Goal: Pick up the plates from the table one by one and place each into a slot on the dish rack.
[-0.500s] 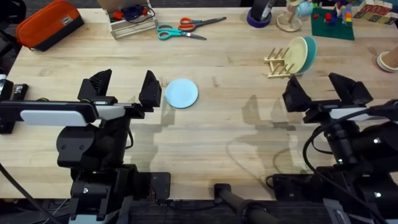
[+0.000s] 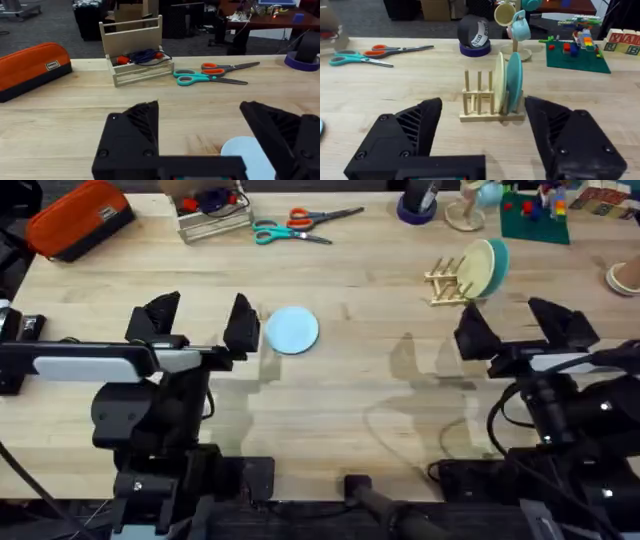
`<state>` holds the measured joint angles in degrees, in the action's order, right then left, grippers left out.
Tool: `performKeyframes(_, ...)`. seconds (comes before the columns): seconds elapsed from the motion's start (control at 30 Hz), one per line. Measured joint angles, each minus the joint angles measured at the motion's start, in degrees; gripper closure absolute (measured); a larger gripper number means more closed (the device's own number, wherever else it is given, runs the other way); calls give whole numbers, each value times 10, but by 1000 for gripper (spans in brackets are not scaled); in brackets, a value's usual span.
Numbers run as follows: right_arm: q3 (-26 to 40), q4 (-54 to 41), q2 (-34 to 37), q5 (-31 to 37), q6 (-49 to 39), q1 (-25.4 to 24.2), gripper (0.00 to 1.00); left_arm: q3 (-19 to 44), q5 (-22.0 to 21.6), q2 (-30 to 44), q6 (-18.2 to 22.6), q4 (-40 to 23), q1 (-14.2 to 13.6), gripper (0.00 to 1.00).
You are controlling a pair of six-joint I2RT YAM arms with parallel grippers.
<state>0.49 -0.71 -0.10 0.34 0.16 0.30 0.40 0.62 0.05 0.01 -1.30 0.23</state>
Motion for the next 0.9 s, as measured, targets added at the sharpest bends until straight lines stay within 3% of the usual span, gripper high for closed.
performKeyframes(0.27, 0, 7, 0, -2, -11, 0, 7, 1, 0, 0, 2, 9, 0, 8)
performKeyframes(0.4, 22, -26, 0, -2, -30, 0, 7, 28, 0, 0, 2, -48, 0, 8)
performKeyframes(0.67, 177, -183, 2, -2, -43, 0, 7, 219, 0, 2, 2, -238, 0, 7)
performKeyframes(0.9, 348, -289, 76, -2, -45, 0, 9, 406, 0, 85, -7, -331, 0, 8)
